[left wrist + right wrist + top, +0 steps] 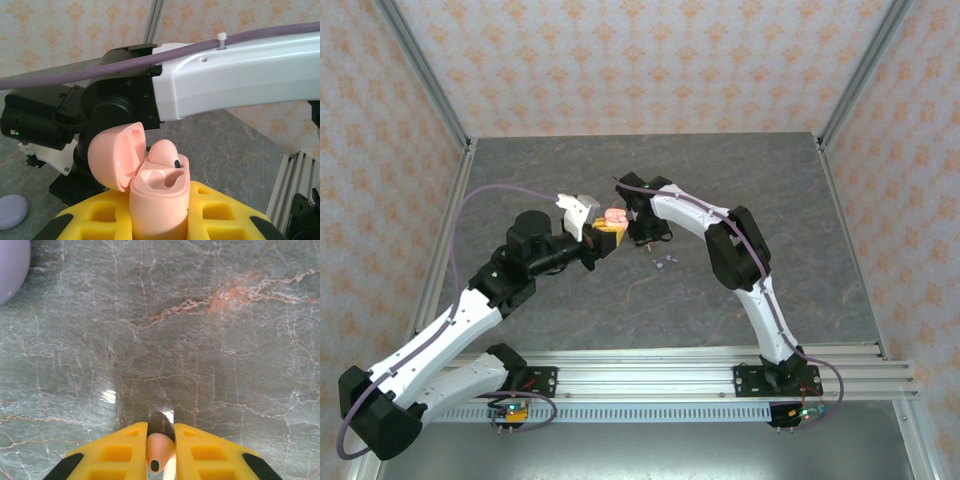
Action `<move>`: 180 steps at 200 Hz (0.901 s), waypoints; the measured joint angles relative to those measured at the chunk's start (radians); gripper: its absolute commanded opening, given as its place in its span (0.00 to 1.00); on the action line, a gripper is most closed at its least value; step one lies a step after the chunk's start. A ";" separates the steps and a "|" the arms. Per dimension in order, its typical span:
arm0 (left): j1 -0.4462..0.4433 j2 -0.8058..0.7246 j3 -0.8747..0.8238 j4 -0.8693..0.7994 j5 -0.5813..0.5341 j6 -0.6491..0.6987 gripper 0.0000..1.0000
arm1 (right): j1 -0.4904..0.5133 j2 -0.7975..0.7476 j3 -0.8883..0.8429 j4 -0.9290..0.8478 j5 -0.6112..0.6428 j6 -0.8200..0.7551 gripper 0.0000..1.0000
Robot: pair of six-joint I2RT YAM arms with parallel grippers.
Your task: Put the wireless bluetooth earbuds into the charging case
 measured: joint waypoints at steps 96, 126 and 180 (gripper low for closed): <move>0.000 0.134 0.021 -0.019 -0.052 -0.001 0.15 | -0.137 -0.094 -0.175 0.140 -0.196 0.112 0.18; 0.000 0.185 0.021 0.005 -0.060 -0.004 0.14 | -0.160 -0.116 -0.223 0.193 -0.257 0.146 0.18; 0.000 0.254 0.021 0.040 -0.103 -0.013 0.14 | -0.196 -0.140 -0.254 0.262 -0.313 0.184 0.18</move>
